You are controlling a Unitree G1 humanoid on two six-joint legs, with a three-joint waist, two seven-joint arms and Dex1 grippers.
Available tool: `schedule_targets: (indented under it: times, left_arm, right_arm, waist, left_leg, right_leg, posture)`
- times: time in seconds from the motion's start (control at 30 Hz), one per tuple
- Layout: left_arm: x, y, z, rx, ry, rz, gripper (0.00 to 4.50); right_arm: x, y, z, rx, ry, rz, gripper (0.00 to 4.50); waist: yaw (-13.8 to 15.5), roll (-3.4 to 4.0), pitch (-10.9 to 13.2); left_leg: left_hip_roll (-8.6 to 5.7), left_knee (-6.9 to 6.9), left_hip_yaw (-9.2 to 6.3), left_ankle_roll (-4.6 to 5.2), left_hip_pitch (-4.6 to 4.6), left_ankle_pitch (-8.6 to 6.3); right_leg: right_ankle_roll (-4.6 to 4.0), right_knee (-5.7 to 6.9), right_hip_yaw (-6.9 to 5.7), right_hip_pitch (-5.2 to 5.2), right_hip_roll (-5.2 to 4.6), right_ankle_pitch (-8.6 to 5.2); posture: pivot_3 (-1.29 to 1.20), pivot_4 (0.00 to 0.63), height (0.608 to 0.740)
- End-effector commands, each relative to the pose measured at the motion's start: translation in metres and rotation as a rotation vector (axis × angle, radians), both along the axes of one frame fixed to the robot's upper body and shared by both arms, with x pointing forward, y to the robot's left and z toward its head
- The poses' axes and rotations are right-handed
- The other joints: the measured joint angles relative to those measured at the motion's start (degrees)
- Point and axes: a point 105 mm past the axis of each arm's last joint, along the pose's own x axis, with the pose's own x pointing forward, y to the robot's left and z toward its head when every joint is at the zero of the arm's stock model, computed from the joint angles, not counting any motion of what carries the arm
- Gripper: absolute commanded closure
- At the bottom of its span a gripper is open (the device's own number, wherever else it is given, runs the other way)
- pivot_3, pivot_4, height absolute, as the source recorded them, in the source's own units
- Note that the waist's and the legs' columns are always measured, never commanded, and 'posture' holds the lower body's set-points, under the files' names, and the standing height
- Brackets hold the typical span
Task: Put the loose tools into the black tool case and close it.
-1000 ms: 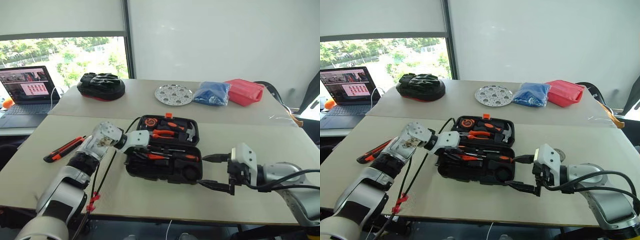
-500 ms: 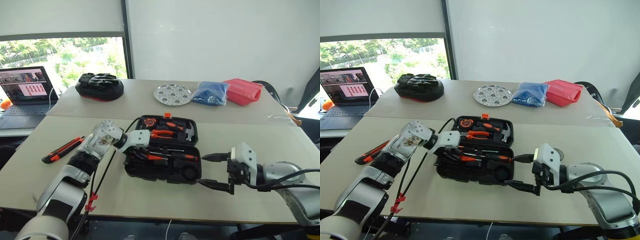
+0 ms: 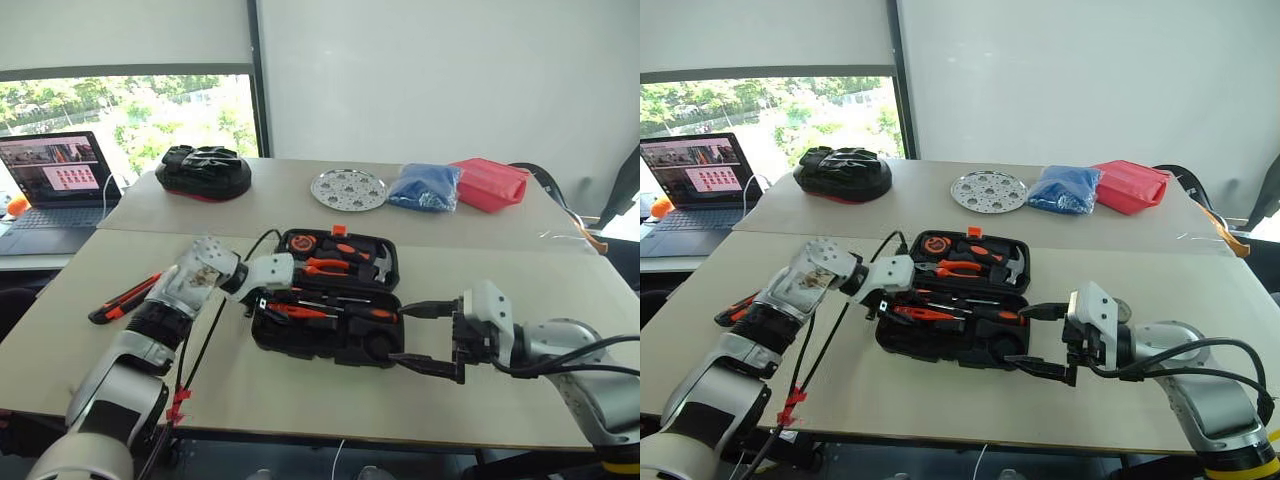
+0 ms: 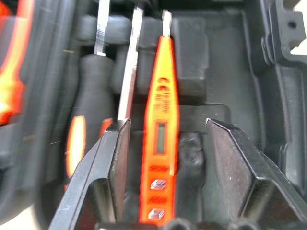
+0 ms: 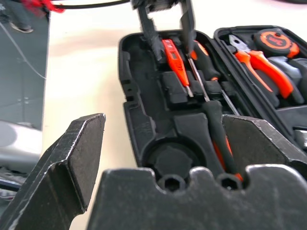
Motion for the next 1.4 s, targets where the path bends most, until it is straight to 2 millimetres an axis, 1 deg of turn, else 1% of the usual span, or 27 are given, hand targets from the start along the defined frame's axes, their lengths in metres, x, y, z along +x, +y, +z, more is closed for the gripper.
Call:
schedule_targets:
  times: [0.03,0.07,0.1,0.13,0.17,0.23,0.27,0.3,0.33,0.37,0.5,0.73,0.9,1.03,1.13,1.3,1.37,1.4]
  left_arm:
    - [-0.006,-0.008,0.025,-0.132,-0.027,-0.027,1.79]
    - [-0.006,-0.009,0.025,-0.147,-0.028,-0.023,1.79]
    - [-0.005,-0.009,0.023,-0.156,-0.028,-0.012,2.04]
    - [-0.005,-0.008,0.015,-0.145,-0.019,-0.008,2.32]
    - [-0.005,-0.007,0.010,-0.134,-0.015,-0.002,2.49]
    - [-0.003,-0.006,-0.001,-0.126,-0.004,0.022,3.28]
    - [-0.003,-0.004,-0.006,-0.114,0.002,0.031,3.58]
    - [-0.002,-0.003,-0.012,-0.103,0.006,0.043,4.04]
    - [-0.002,-0.002,-0.016,-0.096,0.007,0.049,4.33]
    - [-0.002,-0.001,-0.018,-0.095,0.012,0.055,4.42]
    - [0.002,-0.001,-0.024,-0.095,0.000,0.090,4.42]
    - [-0.002,0.002,-0.034,-0.065,0.031,0.089,4.42]
    - [-0.006,0.002,-0.045,-0.047,0.071,0.097,4.42]
    - [-0.006,0.008,-0.060,-0.017,0.115,0.166,4.42]
    - [-0.001,0.011,-0.065,-0.041,0.141,0.239,4.42]
    - [-0.004,0.013,-0.065,-0.069,0.159,0.254,4.42]
    - [-0.009,0.012,-0.055,-0.132,0.145,0.226,4.42]
    - [-0.010,0.013,-0.045,-0.201,0.116,0.215,4.42]
  right_arm:
    - [0.000,-0.004,0.018,0.025,-0.081,0.013,0.00]
    - [0.000,-0.003,0.019,0.033,-0.089,0.019,0.00]
    - [0.001,-0.002,0.021,0.044,-0.099,0.019,0.00]
    - [0.002,0.000,0.022,0.049,-0.111,0.023,0.00]
    - [0.004,0.001,0.022,0.050,-0.119,0.023,0.00]
    - [0.008,0.003,0.022,0.053,-0.129,0.023,0.00]
    - [0.009,0.003,0.021,0.055,-0.131,0.022,0.00]
    - [0.011,0.004,0.022,0.055,-0.135,0.023,0.00]
    - [0.012,0.004,0.022,0.055,-0.137,0.024,0.00]
    - [0.013,0.005,0.022,0.056,-0.140,0.023,0.00]
    - [0.015,0.006,0.024,0.061,-0.145,0.026,0.00]
    - [0.016,0.009,0.022,0.064,-0.141,0.029,0.00]
    - [0.016,0.011,0.022,0.071,-0.141,0.031,0.00]
    - [0.015,0.012,0.022,0.075,-0.140,0.033,0.00]
    - [0.014,0.013,0.022,0.080,-0.137,0.036,0.00]
    - [0.011,0.012,0.023,0.089,-0.132,0.045,0.00]
    - [0.010,0.013,0.026,0.111,-0.145,0.059,0.00]
    - [0.009,0.014,0.029,0.134,-0.156,0.068,0.00]
  waist:
    - [0.0,0.00,0.0]
    - [0.0,0.00,0.0]
    - [-0.1,0.00,0.0]
    - [-0.2,0.00,0.0]
    - [-0.3,0.01,0.0]
    - [-0.6,0.01,0.0]
    - [-0.6,0.01,0.0]
    - [-0.5,0.01,0.0]
    - [-0.5,0.01,0.0]
    - [-0.4,0.01,0.0]
    - [-0.1,0.01,0.0]
    - [-0.1,0.01,0.0]
    - [-0.2,0.02,0.0]
    - [-0.2,0.03,0.0]
    - [-0.1,0.09,-0.1]
    - [-0.3,0.11,-0.1]
    - [-0.6,0.11,-0.1]
    - [-0.7,0.11,-0.1]
  left_leg:
    - [0.00,0.00,0.00,0.00,0.01,0.00]
    - [0.00,0.00,0.00,0.00,0.01,0.00]
    - [0.00,0.00,0.00,0.00,0.04,0.00]
    - [0.00,0.00,0.00,0.00,0.05,0.00]
    - [0.00,0.00,0.01,0.00,0.09,0.00]
    - [0.00,0.00,0.05,0.00,0.16,0.00]
    - [0.00,0.00,0.03,0.00,0.16,0.00]
    - [0.00,0.00,0.02,0.00,0.16,0.00]
    - [0.00,0.01,0.02,0.00,0.15,0.01]
    - [-0.01,0.01,0.03,0.00,0.14,0.01]
    - [-0.01,0.02,0.02,0.00,0.09,0.00]
    - [-0.01,0.02,0.02,0.00,0.10,0.00]
    - [0.00,0.02,0.02,0.00,0.16,0.00]
    - [-0.01,0.02,0.03,0.00,0.24,0.00]
    - [-0.01,0.02,0.03,0.00,0.35,0.01]
    - [0.00,0.01,0.03,0.00,0.75,0.01]
    - [0.01,-0.03,0.04,0.01,1.01,0.00]
    - [0.02,-0.06,0.04,0.01,1.07,0.00]
  right_leg:
    - [0.00,0.00,0.01,0.00,0.00,0.00]
    - [0.00,0.02,0.01,0.00,0.00,0.00]
    - [0.00,0.03,0.00,0.02,0.00,0.00]
    - [0.00,0.04,0.01,0.02,0.00,0.00]
    - [0.00,0.08,0.02,0.03,0.00,0.00]
    - [0.00,0.15,0.08,0.04,0.01,0.00]
    - [-0.01,0.16,0.06,0.04,0.02,0.00]
    - [-0.01,0.17,0.05,0.04,0.03,0.00]
    - [-0.01,0.17,0.06,0.03,0.02,0.00]
    - [-0.01,0.16,0.07,0.03,0.02,0.00]
    - [-0.01,0.14,0.05,0.00,0.02,0.00]
    - [-0.01,0.14,0.04,0.01,0.01,0.00]
    - [-0.01,0.17,0.05,0.06,0.01,0.00]
    - [-0.01,0.17,0.06,0.14,0.01,0.00]
    - [-0.01,0.19,0.06,0.24,0.01,0.00]
    - [0.00,0.18,0.06,0.65,0.02,-0.01]
    - [0.01,0.11,0.06,0.92,0.02,-0.04]
    - [0.09,0.08,0.06,0.97,0.03,-0.08]
  posture:
    - [0.00,0.150,0.740]
    - [0.00,0.150,0.740]
    - [0.00,0.150,0.740]
    - [0.00,0.150,0.740]
    - [0.00,0.150,0.740]
    - [0.00,0.150,0.740]
    - [0.00,0.150,0.740]
    - [0.00,0.150,0.740]
    - [0.00,0.150,0.740]
    - [0.00,0.150,0.740]
    - [0.00,0.150,0.740]
    - [0.00,0.150,0.740]
    - [0.00,0.150,0.740]
    - [0.00,0.150,0.740]
    - [0.00,0.150,0.740]
    - [0.00,0.150,0.740]
    - [0.00,0.150,0.740]
    - [0.00,0.150,0.740]
